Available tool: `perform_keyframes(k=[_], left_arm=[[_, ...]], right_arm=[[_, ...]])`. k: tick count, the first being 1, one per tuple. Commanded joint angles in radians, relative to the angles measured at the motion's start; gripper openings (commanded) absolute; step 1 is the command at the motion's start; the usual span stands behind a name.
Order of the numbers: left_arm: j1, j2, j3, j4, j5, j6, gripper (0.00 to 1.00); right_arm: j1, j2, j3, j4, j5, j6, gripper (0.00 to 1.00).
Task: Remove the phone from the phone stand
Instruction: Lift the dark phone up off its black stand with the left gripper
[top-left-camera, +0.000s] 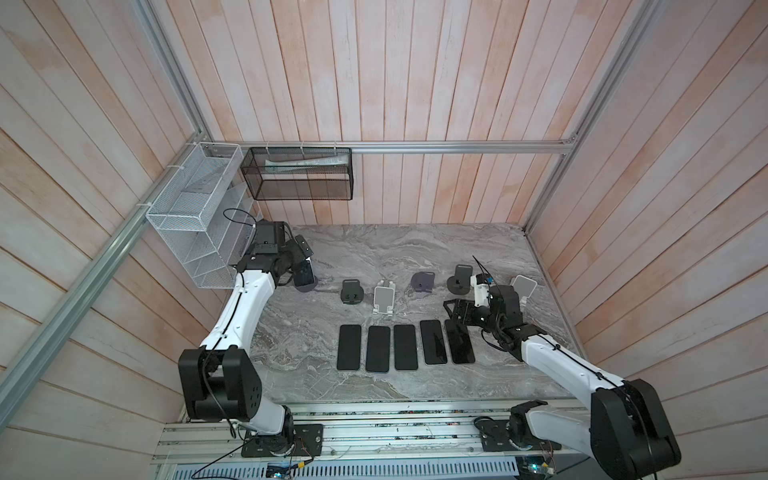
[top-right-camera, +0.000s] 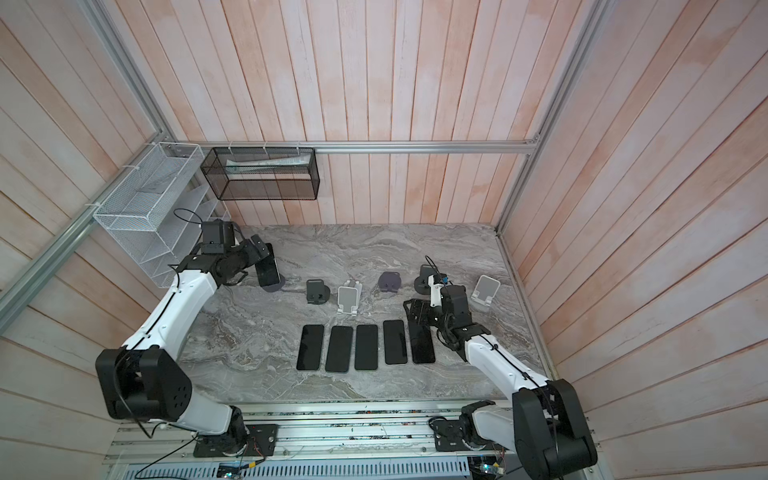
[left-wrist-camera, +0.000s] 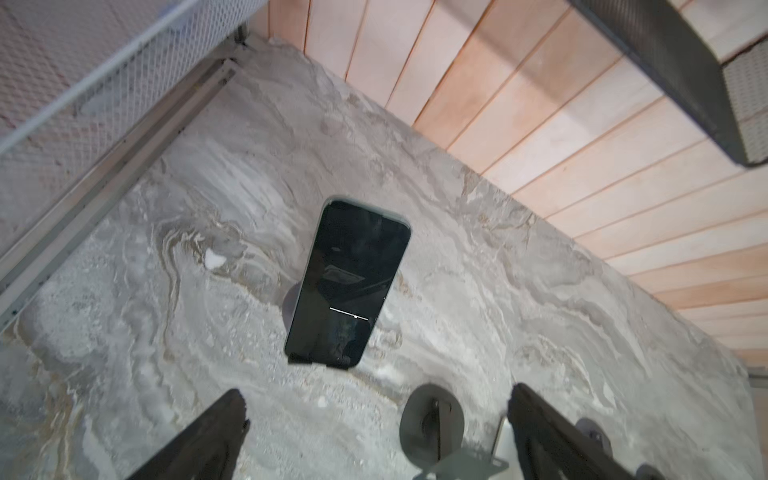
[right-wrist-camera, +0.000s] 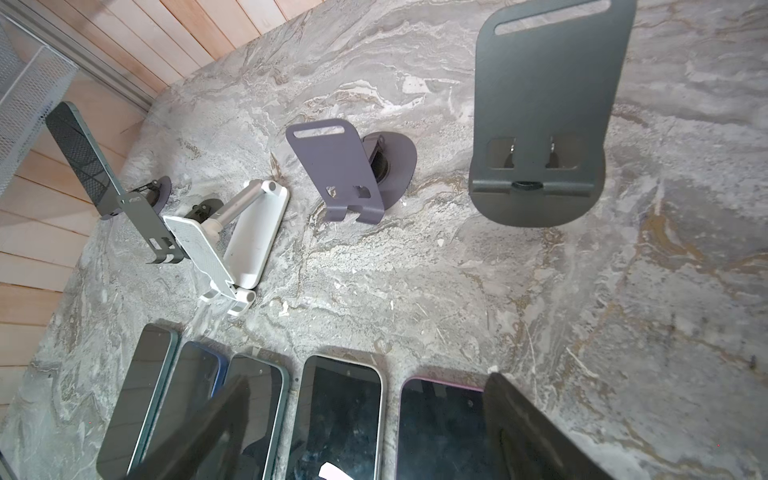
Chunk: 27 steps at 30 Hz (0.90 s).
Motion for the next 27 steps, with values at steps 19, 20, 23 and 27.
perform_keyframes(k=[19,20,23,27], left_arm=[[-0.025,0.408,0.348,-0.134,-0.130,0.244,1.00],[-0.025,0.417,0.357,-0.137,-0.135,0.246,1.00],[-0.025,0.442,0.385,-0.156,-0.162,0.242,1.00],[-0.030,0.453,0.381,-0.147,-0.186,0.230,1.00]], right_arm=[[0.006,-0.001,0.025,-0.022,0.056,-0.024,0.97],[0.007,0.002,0.026,-0.024,0.056,-0.025,0.97],[0.006,0.009,0.028,-0.024,0.055,-0.028,0.97],[0.007,0.016,0.033,-0.024,0.054,-0.031,0.97]])
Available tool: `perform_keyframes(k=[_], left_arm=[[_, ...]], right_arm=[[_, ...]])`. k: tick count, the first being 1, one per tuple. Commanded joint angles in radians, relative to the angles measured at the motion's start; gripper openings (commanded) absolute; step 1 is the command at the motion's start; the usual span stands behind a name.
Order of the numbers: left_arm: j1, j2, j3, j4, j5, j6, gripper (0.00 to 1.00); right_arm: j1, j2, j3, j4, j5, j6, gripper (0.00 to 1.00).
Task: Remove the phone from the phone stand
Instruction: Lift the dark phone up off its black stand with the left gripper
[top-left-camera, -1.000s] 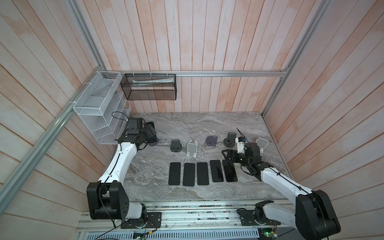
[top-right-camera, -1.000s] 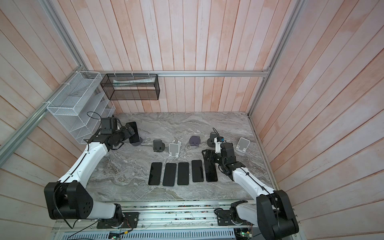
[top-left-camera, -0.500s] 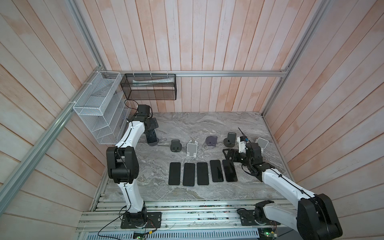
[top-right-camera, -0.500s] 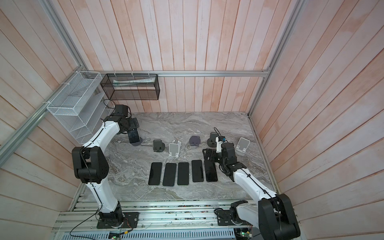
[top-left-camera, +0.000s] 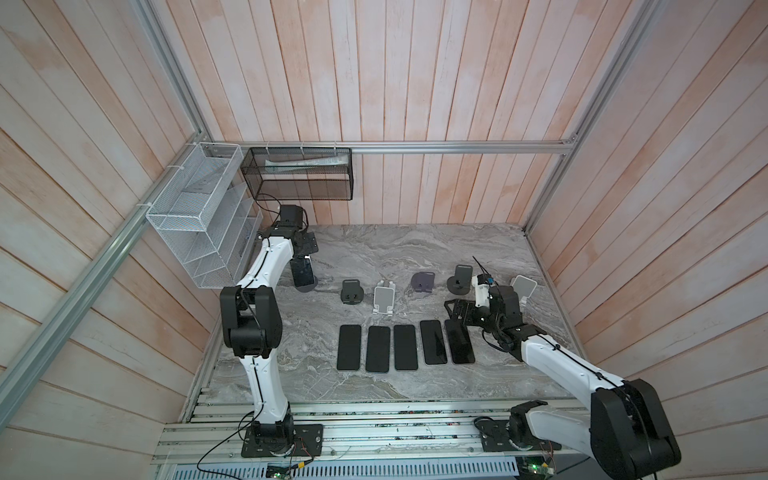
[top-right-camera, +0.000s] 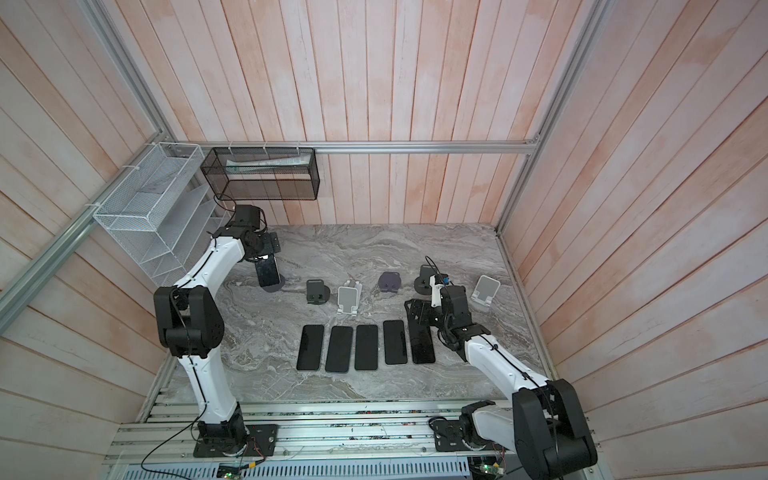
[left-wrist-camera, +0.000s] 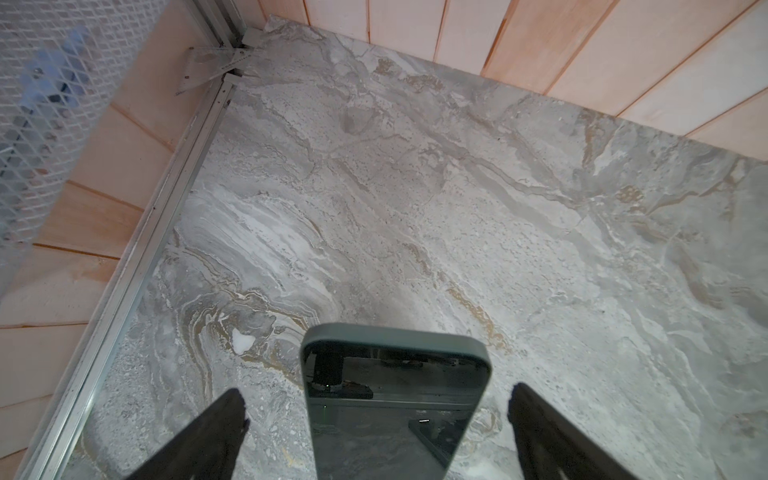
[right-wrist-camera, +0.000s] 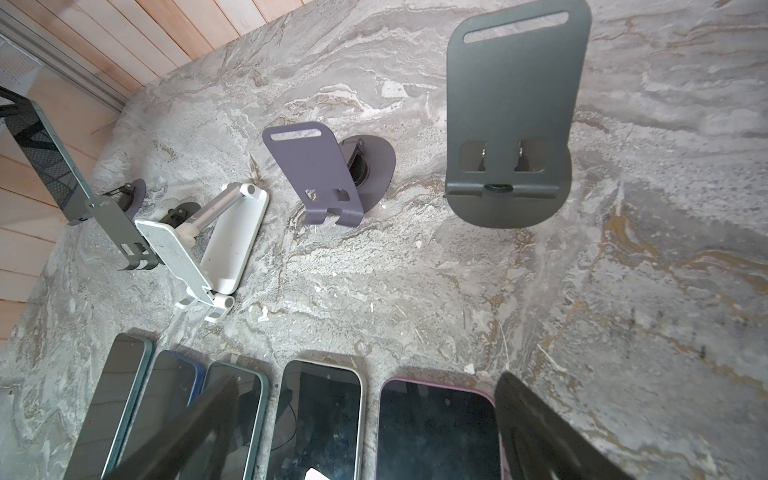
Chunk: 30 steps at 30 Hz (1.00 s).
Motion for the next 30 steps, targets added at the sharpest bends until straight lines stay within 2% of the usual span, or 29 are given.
perform_keyframes(k=[1,12,22,30], left_arm=[[-0.006,0.024,0.017,-0.004,-0.027,0.010,1.00],[-0.006,0.048,-0.005,0.068,0.023,0.010,0.98],[-0.005,0.069,-0.005,0.078,0.024,0.027,0.90],[-0.006,0.096,0.000,0.079,0.001,0.043,0.89]], right_arm=[[0.005,0.012,0.036,-0.016,0.010,-0.015,0.97],[0.005,0.021,0.033,-0.018,0.000,-0.016,0.96],[0.005,0.046,0.043,-0.016,0.001,-0.019,0.94],[0.005,0.059,0.044,-0.017,0.003,-0.023,0.92]])
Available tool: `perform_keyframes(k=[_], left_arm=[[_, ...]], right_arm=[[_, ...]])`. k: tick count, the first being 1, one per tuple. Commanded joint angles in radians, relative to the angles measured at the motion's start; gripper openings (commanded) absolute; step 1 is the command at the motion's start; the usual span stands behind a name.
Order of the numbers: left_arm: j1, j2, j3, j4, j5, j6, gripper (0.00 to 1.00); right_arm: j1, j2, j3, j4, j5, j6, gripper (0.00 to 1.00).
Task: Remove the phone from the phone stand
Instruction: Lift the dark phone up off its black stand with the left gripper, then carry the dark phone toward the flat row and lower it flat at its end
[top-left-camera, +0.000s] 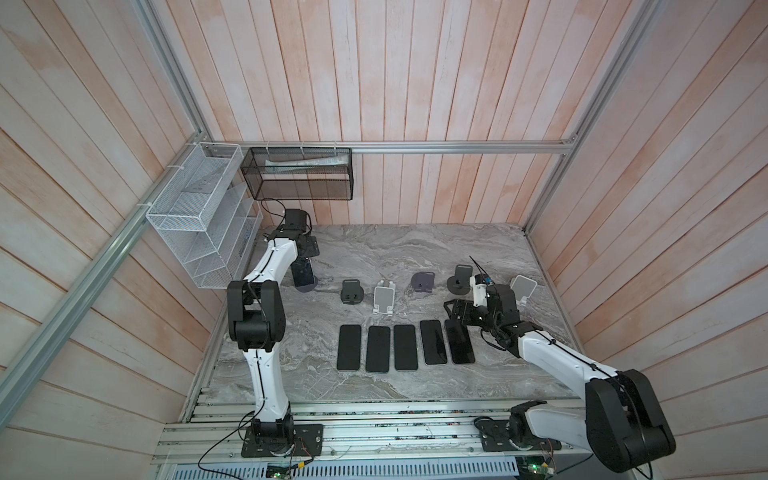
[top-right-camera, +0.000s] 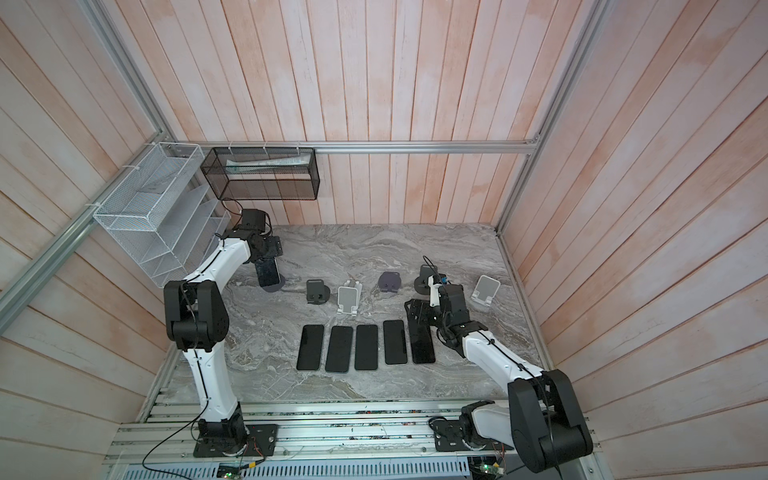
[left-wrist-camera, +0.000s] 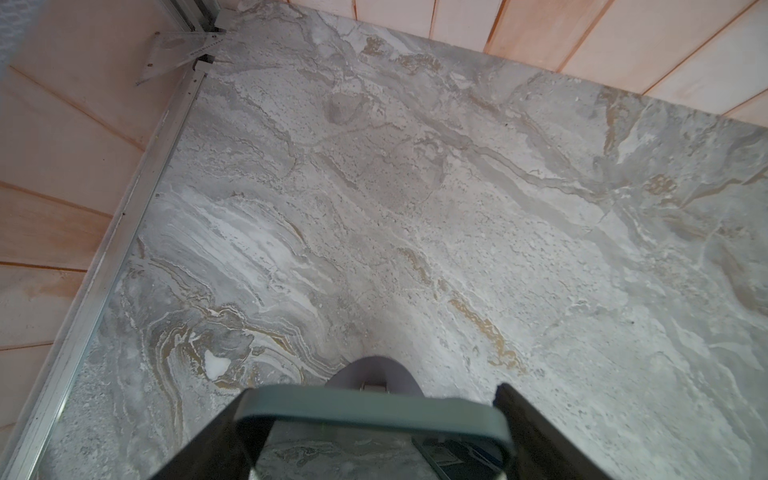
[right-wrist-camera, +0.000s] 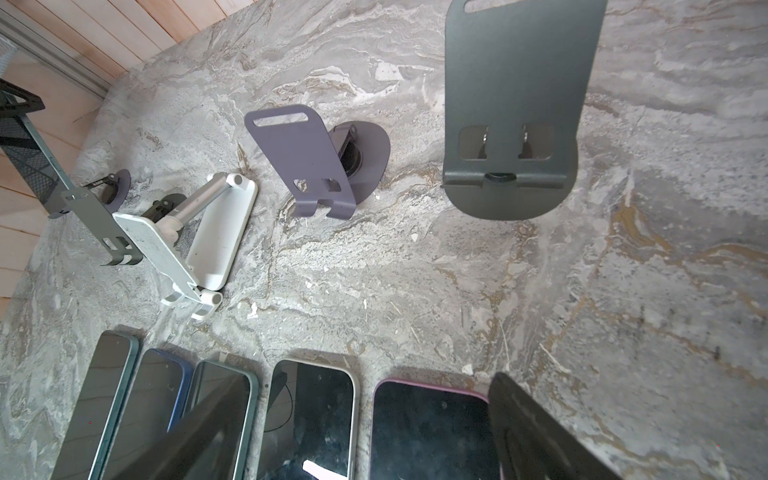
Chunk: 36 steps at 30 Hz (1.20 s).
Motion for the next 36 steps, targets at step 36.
perform_keyframes(k=[36], left_arm=[[-0.128,-0.457,-0.349,-0.002,-0.083,0.030,0.64]], right_arm=[[0.004,-0.034,0.011,0.012,-0.006,-0.010,0.92]])
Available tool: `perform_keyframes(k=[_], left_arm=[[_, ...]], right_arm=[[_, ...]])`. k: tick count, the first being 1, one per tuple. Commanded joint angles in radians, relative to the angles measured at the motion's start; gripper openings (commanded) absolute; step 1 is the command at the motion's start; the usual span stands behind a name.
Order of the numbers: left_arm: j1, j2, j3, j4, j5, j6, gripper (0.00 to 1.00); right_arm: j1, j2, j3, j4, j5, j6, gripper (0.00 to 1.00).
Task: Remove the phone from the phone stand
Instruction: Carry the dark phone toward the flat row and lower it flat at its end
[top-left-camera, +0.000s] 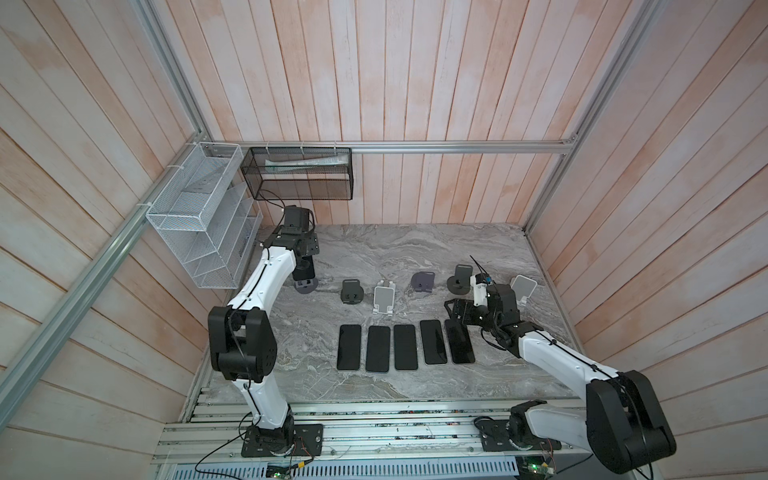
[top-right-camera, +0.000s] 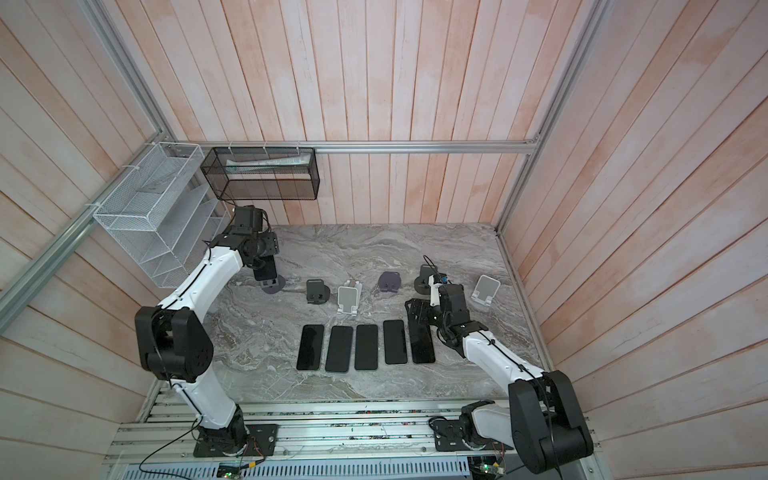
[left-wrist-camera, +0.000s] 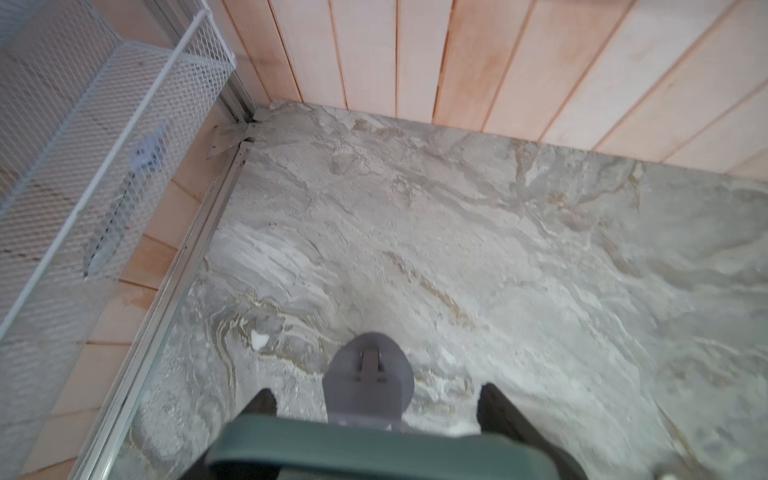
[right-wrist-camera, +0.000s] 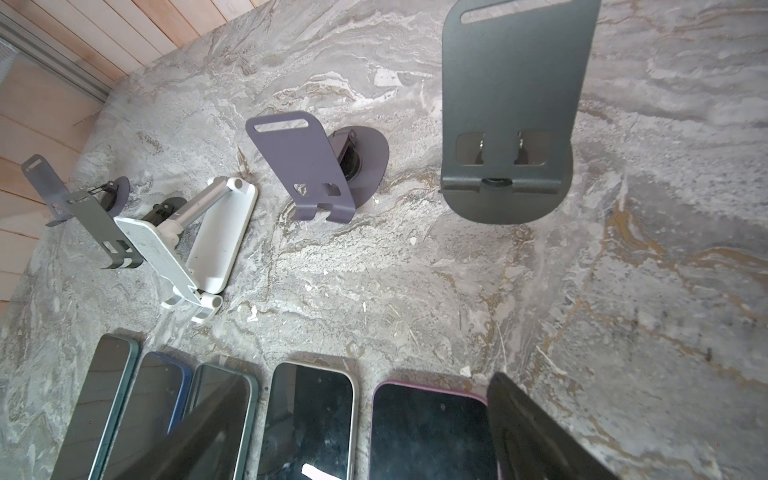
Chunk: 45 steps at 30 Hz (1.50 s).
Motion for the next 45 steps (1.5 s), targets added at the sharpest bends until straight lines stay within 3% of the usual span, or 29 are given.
perform_keyframes(k=[1,6,10,24,36,45], left_arm=[[-0.044,-0.126,-0.138,-0.049,-0.020,-0.019,0.64],[-0.096,-0.317,-0.405,-0.098,0.031,-0.094,0.64],[-0.108,-0.370,-0.529,-0.095,0.071,-0.108,0.63],[-0.151,-0.098,-0.543,-0.067,0.183,-0.042,0.63],[-0.151,-0.031,-0.585,-0.046,0.159,-0.055,0.67],[-0.151,0.019,-0.570,-0.058,0.133,-0.065,0.76]], right_arm=[[0.005,-0.020,0.010,0.009,-0.015,-0.010,0.91],[0.005,-0.015,0.011,0.017,-0.025,-0.007,0.91],[0.005,-0.005,0.016,0.019,-0.035,-0.005,0.91],[0.022,-0.052,0.024,-0.033,-0.002,-0.018,0.91],[0.022,-0.024,0.031,-0.032,-0.006,-0.015,0.91],[0.021,-0.028,0.040,-0.043,-0.007,-0.017,0.91]])
